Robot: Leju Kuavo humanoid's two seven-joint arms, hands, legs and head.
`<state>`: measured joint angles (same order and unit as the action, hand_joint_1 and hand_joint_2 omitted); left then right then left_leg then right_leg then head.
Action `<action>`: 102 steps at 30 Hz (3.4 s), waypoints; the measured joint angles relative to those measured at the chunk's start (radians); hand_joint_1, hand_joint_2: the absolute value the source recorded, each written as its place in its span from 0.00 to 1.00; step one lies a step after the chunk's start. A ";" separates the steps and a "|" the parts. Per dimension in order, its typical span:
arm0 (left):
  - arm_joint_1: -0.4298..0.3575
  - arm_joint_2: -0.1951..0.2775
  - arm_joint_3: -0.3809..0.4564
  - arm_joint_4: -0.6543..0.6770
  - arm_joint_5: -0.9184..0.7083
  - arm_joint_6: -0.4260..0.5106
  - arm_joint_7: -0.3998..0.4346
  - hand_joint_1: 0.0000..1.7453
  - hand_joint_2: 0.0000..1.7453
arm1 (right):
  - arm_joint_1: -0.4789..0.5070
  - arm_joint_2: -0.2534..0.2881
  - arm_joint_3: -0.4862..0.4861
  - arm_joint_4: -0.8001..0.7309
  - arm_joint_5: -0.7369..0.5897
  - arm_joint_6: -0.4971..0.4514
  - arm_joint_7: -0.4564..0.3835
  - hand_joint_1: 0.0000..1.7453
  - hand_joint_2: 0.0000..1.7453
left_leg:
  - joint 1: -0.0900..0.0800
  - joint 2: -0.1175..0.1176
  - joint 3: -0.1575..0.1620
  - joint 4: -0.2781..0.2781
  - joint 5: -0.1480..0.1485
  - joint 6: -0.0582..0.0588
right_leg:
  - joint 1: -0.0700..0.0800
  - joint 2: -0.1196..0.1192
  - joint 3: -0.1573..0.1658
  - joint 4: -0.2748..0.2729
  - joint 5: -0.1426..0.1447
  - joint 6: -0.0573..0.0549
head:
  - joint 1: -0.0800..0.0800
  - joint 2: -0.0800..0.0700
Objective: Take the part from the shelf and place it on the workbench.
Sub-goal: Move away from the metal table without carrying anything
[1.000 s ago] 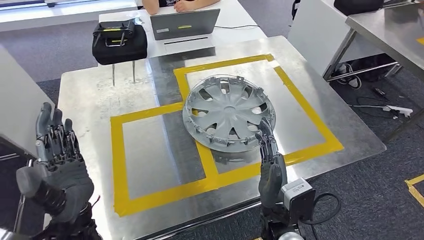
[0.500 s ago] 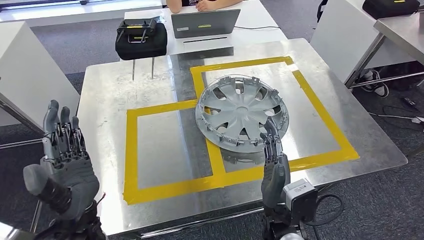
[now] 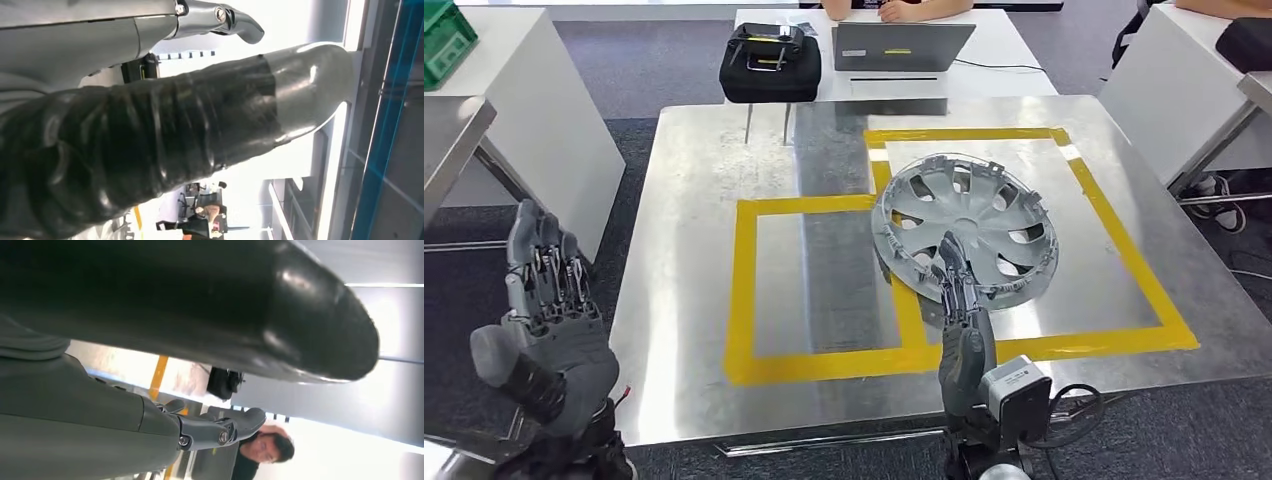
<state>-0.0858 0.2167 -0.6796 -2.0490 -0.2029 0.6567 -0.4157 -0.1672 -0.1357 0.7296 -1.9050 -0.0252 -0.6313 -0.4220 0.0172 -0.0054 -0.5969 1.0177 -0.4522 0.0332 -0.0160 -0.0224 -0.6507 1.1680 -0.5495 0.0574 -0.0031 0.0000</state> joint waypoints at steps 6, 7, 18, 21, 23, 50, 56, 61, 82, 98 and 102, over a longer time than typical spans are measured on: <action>0.000 0.000 0.000 0.005 0.004 -0.004 0.001 0.00 0.00 | 0.000 -0.001 0.004 0.004 0.000 0.000 0.002 0.00 0.00 | -0.017 -0.052 -0.012 0.002 0.011 0.009 | 0.017 0.039 0.026 -0.036 0.051 -0.046 | 0.025 0.000; -0.001 0.000 0.000 0.005 0.005 -0.005 0.001 0.00 0.00 | -0.002 -0.001 0.004 0.004 0.000 0.000 0.003 0.00 0.00 | -0.017 -0.060 -0.015 0.002 0.013 0.007 | 0.020 0.054 0.058 -0.095 0.068 -0.058 | 0.023 0.000; -0.008 0.001 -0.002 0.010 0.013 -0.007 0.003 0.00 0.00 | -0.009 0.000 0.007 0.006 0.005 0.005 0.016 0.00 0.00 | 0.004 -0.001 -0.143 0.251 -0.098 -0.052 | 0.015 -0.012 0.093 -0.192 0.108 -0.068 | 0.001 0.000; -0.009 0.001 -0.002 0.013 0.013 -0.008 0.004 0.00 0.00 | -0.009 0.000 0.008 0.008 0.005 0.007 0.018 0.00 0.00 | 0.010 0.033 -0.052 0.110 -0.039 -0.061 | 0.010 -0.042 0.085 -0.180 0.106 -0.056 | -0.013 0.000; -0.011 0.001 -0.002 0.013 0.013 -0.009 0.004 0.00 0.00 | -0.011 0.001 0.008 0.009 0.005 0.008 0.018 0.00 0.00 | 0.006 0.057 0.008 0.016 -0.021 -0.052 | 0.013 -0.056 0.080 -0.167 0.100 -0.042 | -0.022 0.000; -0.013 0.004 -0.003 0.019 0.015 -0.009 0.006 0.00 0.00 | -0.008 0.002 0.016 0.015 0.003 0.011 0.019 0.00 0.00 | 0.009 0.003 -0.119 0.222 -0.074 -0.059 | 0.010 -0.012 0.090 -0.185 0.105 -0.058 | -0.004 0.000; -0.013 0.004 -0.003 0.019 0.015 -0.008 0.006 0.00 0.00 | -0.007 0.002 0.017 0.015 0.002 0.012 0.020 0.00 0.00 | 0.002 0.015 0.027 0.000 -0.023 -0.029 | 0.013 -0.027 0.067 -0.164 0.115 -0.024 | -0.016 0.000; -0.014 0.005 -0.003 0.019 0.016 -0.009 0.006 0.00 0.00 | -0.006 0.001 0.017 0.015 0.002 0.011 0.020 0.00 0.00 | 0.006 0.008 0.009 -0.007 0.001 0.001 | 0.006 0.004 -0.007 -0.008 0.012 0.001 | 0.005 0.000; -0.012 0.006 -0.003 0.024 0.031 -0.010 0.003 0.00 0.00 | 0.000 0.000 0.017 0.019 0.002 0.002 0.023 0.00 0.00 | 0.001 0.003 -0.054 0.132 -0.043 -0.046 | 0.016 0.007 0.088 -0.182 0.108 -0.061 | -0.015 0.000; -0.013 0.005 -0.004 0.025 0.031 -0.012 -0.002 0.00 0.00 | 0.001 -0.001 0.017 0.019 0.003 -0.003 0.023 0.00 0.00 | -0.002 -0.001 -0.017 -0.007 0.024 -0.001 | 0.012 0.015 0.068 -0.071 0.043 -0.016 | 0.024 0.000; -0.013 0.005 -0.004 0.025 0.032 -0.012 -0.002 0.00 0.00 | 0.000 -0.001 0.017 0.019 0.003 -0.003 0.023 0.00 0.00 | 0.000 0.000 -0.026 -0.008 0.041 -0.024 | 0.024 0.017 0.114 -0.169 0.061 -0.036 | 0.025 0.000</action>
<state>-0.0993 0.2218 -0.6832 -2.0245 -0.1708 0.6442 -0.4177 -0.1668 -0.1370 0.7465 -1.8856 -0.0217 -0.6347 -0.3986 0.0167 -0.0057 -0.6226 1.0099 -0.4116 0.0088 0.0076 -0.0055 -0.5371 0.9987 -0.4885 0.0209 0.0224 0.0000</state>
